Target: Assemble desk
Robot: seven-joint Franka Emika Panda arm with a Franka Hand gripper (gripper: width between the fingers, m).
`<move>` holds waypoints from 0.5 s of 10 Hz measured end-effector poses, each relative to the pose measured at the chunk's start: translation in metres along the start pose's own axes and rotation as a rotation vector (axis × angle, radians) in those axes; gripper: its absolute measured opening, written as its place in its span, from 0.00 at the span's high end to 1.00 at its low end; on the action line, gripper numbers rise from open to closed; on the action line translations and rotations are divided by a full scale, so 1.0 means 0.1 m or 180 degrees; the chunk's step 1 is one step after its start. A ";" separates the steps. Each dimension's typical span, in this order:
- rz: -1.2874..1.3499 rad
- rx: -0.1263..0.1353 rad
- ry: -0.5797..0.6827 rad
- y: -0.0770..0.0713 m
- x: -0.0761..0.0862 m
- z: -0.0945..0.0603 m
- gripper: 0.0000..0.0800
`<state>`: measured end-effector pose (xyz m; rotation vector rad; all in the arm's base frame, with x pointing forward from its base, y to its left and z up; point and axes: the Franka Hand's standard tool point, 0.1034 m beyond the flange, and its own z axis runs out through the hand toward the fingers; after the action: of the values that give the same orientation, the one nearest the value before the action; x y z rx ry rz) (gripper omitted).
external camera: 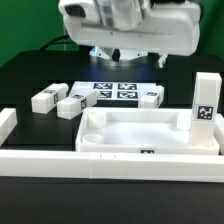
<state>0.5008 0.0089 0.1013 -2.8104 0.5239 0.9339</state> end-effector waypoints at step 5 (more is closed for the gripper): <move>-0.0079 0.0012 0.0155 -0.09 0.01 0.10 0.19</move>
Offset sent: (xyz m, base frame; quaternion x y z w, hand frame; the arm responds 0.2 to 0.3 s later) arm 0.0000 0.0000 0.0000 0.0000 0.0000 0.0000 1.0000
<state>0.4991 0.0198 0.0931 -2.8359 0.4949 0.8610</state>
